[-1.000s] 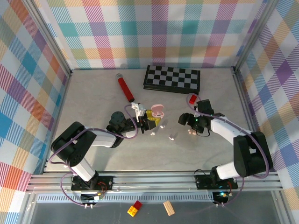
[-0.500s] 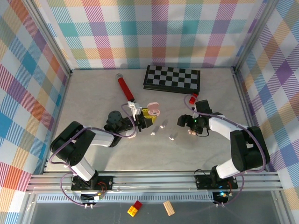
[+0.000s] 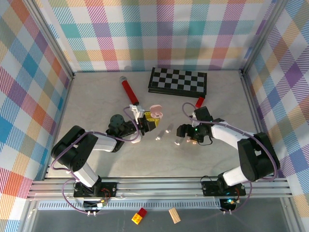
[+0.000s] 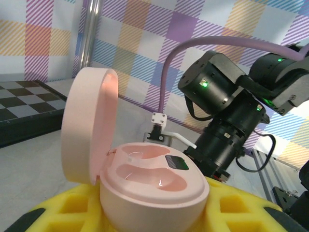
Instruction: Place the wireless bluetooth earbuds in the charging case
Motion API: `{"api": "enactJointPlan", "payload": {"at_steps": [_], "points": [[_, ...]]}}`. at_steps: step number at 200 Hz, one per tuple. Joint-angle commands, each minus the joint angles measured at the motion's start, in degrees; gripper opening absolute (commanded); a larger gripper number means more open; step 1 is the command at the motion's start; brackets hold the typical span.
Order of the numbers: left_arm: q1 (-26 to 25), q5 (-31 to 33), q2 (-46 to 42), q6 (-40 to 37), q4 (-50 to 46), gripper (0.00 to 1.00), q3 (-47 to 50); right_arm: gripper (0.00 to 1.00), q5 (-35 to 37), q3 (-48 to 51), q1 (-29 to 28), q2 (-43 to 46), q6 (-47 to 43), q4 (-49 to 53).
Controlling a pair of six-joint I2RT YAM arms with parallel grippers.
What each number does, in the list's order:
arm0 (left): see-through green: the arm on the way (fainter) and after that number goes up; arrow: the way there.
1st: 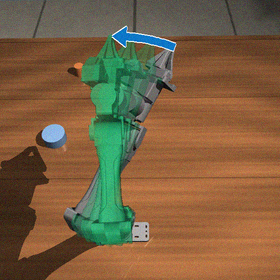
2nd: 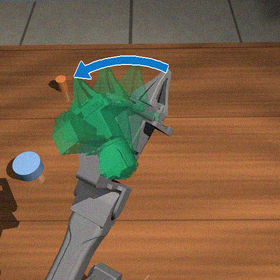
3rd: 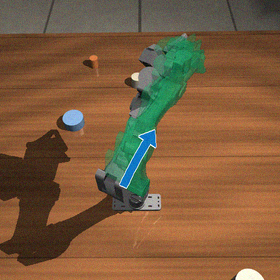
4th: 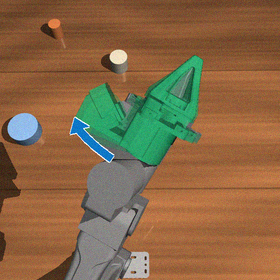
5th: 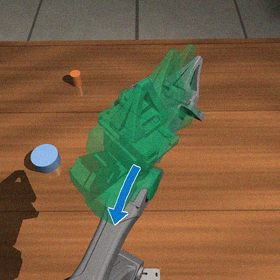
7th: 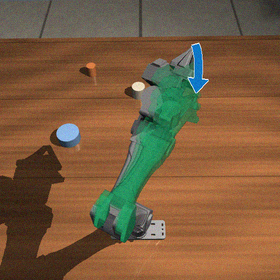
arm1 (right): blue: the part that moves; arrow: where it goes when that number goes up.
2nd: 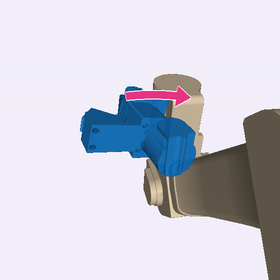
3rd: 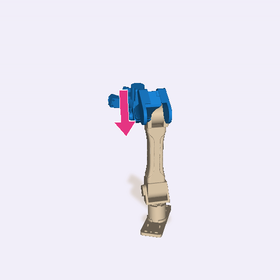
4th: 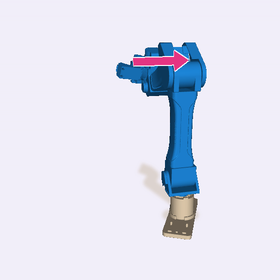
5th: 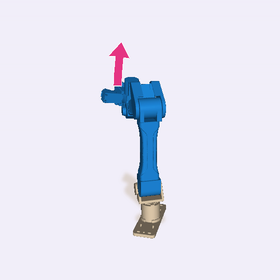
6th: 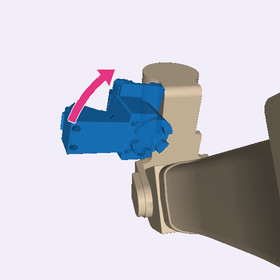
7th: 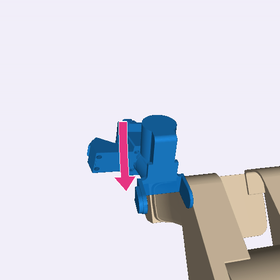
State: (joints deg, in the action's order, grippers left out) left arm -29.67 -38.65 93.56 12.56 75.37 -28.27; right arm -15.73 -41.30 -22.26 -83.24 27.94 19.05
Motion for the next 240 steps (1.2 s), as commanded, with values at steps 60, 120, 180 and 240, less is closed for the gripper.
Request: {"api": "enactJointPlan", "payload": {"at_steps": [60,120,180,240], "points": [[2.6,0.0,-2.5,-0.9,2.6,0.35,1.8,0.88,6.8,-2.3,-0.7,1.4,-1.0,4.2],[2.8,-0.3,-2.3,-1.0,2.6,0.35,2.0,0.87,-1.6,-3.7,-0.8,-3.8,-2.4,2.3],[3.5,-0.2,-2.4,-1.1,2.6,0.35,1.9,0.86,-2.8,-1.0,-1.8,-1.7,-1.9,4.4],[4.5,-0.1,-2.5,-1.0,2.6,0.35,1.9,0.84,-4.5,-0.4,-2.9,2.8,-2.4,8.1]]}}
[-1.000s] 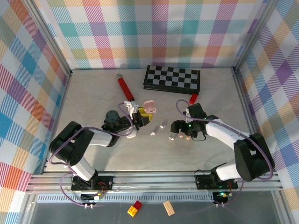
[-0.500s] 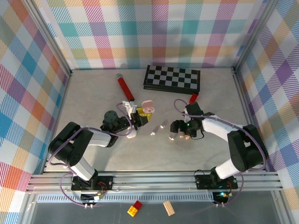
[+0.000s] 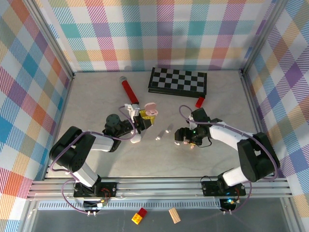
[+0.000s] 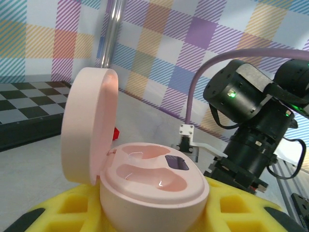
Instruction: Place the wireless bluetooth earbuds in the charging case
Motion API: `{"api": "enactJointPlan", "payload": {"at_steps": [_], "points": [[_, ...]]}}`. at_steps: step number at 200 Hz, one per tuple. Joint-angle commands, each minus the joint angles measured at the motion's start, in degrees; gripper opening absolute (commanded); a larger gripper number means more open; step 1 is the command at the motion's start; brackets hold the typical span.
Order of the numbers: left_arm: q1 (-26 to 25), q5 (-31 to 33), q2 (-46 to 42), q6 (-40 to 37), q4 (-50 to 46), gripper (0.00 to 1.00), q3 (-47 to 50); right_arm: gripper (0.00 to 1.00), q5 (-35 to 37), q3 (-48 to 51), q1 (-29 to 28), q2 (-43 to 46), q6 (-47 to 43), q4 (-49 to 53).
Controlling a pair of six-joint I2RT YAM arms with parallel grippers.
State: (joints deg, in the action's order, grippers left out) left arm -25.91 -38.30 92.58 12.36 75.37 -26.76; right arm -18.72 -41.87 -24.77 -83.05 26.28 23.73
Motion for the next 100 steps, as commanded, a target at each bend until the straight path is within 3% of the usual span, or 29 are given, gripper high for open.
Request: {"api": "enactJointPlan", "payload": {"at_steps": [1,41,100], "points": [[0.8,-0.5,-1.5,-0.8,2.6,0.35,0.4,0.84,-1.5,0.2,-0.4,2.7,-0.8,3.5],[2.2,-0.4,-1.7,-0.8,2.6,0.35,0.8,0.84,5.1,-2.5,-0.5,3.9,-3.4,5.7],[2.7,-0.6,-2.3,-0.8,2.5,0.35,1.0,0.86,6.6,-7.6,-0.4,-6.0,-6.1,0.5]]}}
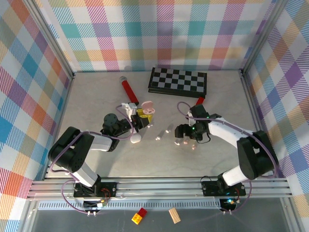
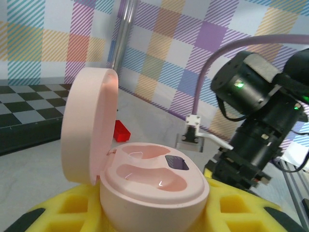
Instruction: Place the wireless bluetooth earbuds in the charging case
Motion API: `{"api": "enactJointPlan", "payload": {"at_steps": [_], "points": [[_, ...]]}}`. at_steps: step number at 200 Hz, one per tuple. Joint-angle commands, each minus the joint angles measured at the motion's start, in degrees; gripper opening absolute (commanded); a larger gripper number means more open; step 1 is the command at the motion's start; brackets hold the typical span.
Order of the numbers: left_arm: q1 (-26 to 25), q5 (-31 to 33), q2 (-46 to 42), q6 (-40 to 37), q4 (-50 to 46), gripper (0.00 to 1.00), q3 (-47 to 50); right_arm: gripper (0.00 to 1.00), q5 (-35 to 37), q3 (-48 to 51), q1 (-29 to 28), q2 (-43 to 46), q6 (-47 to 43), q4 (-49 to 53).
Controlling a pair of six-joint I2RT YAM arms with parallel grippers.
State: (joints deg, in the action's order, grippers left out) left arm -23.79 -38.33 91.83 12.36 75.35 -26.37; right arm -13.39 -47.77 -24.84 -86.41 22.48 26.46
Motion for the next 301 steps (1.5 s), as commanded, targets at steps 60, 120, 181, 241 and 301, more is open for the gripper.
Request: {"api": "enactJointPlan", "payload": {"at_steps": [60,120,181,241,301], "points": [[0.6,-0.4,-3.2,-1.3,2.5,0.35,1.4,0.85,-5.1,0.5,-0.4,-5.6,-1.1,-5.2],[0.6,-0.3,-2.8,-1.2,2.6,0.35,1.8,0.85,-7.4,6.4,-1.5,1.1,1.2,-2.8],[0.7,0.0,-3.0,-1.0,2.5,0.35,1.4,0.85,0.8,5.6,-3.3,7.2,2.5,2.1],[5.6,1.0,-0.8,0.0,2.6,0.35,0.8,0.99,32.9,-1.0,-15.5,7.3,3.8,12.6],[9.3,-1.1,-0.7,1.0,2.6,0.35,-0.6,0.65,46.7,-9.0,-27.2,-6.5,12.9,21.6]]}}
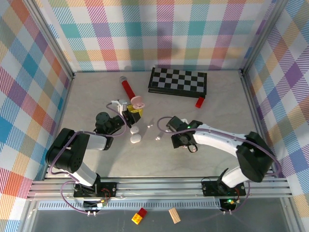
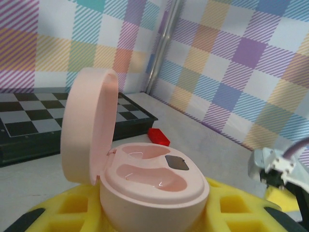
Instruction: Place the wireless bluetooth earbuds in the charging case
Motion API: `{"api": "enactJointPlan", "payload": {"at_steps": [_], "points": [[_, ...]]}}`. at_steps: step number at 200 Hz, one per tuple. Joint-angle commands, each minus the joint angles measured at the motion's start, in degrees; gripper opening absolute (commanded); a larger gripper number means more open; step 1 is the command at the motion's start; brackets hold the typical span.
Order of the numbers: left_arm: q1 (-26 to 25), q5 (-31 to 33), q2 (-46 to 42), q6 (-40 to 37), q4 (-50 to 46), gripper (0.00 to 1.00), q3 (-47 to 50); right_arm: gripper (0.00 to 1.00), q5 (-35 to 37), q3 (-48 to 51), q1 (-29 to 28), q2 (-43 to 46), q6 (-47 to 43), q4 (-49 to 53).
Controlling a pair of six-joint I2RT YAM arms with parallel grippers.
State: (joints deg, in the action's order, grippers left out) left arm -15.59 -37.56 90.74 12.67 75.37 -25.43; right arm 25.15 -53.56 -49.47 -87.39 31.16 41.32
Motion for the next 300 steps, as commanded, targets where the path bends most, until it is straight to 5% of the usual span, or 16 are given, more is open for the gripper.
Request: {"api": "enactJointPlan", "payload": {"at_steps": [1,64,200,247,300], "points": [[1.1,-1.9,0.4,0.7,2.6,0.35,-1.6,0.64,8.2,-3.3,-2.7,-5.6,4.3,6.8],[1.3,-1.9,-1.4,0.3,2.6,0.35,0.0,0.41,9.1,-6.7,-4.8,-13.7,6.0,8.9],[1.3,-2.8,-1.4,0.3,2.5,0.35,0.2,0.16,7.3,-8.2,-4.7,-17.5,4.7,8.1],[1.1,-4.1,-1.0,-0.9,2.4,0.35,0.1,0.15,4.8,-6.7,-4.1,-11.7,3.3,5.5],[-2.2,-3.5,-0.4,-3.6,2.3,0.35,-0.3,0.16,-9.4,-1.1,2.0,2.9,-0.3,-2.8]]}}
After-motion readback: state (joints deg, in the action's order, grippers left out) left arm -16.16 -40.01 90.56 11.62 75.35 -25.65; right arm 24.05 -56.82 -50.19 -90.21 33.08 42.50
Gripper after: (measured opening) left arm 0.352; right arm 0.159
